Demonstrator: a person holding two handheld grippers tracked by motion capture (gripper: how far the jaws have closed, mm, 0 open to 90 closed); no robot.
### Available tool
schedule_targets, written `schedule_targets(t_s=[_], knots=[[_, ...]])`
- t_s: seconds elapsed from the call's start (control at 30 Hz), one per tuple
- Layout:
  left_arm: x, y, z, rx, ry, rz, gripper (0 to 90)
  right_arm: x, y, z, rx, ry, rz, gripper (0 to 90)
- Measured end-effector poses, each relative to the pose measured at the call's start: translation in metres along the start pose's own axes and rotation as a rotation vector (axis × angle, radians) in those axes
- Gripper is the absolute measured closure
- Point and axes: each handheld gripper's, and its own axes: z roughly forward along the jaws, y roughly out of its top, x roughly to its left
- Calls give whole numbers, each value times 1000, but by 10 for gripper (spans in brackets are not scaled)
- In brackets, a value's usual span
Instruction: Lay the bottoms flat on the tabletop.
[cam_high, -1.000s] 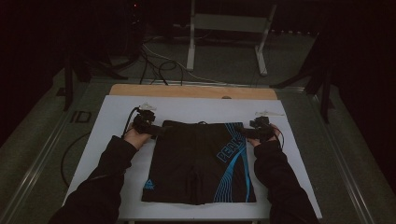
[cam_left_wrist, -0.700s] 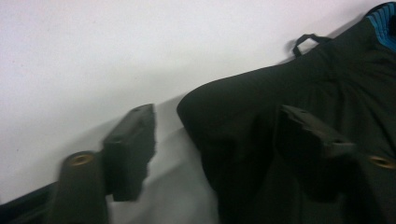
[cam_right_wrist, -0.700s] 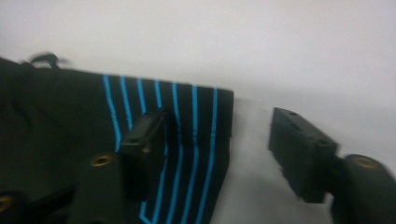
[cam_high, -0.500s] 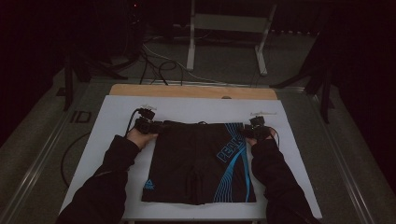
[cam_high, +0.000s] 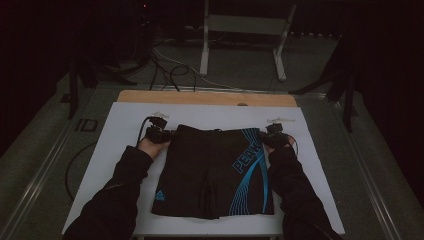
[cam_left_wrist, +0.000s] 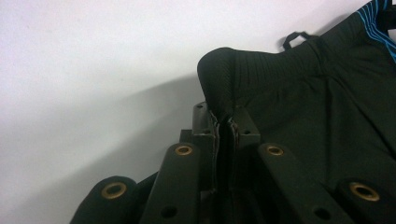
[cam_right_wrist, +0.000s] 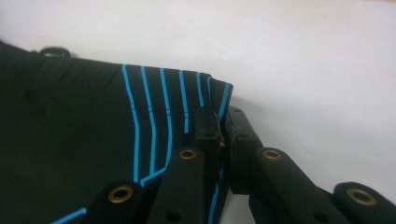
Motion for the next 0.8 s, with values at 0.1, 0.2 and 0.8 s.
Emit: schedule_targets(t_s=[0.1, 0.2, 0.8], knots=[[0, 1, -1, -23, 11, 4, 843, 0, 5, 1, -15, -4, 9, 865], [2, 3, -3, -47, 29, 22, 843, 2, 12, 3, -26, -18, 7, 865], [7, 31, -5, -147, 128, 108, 835, 10, 45, 15, -66, -114, -41, 864]])
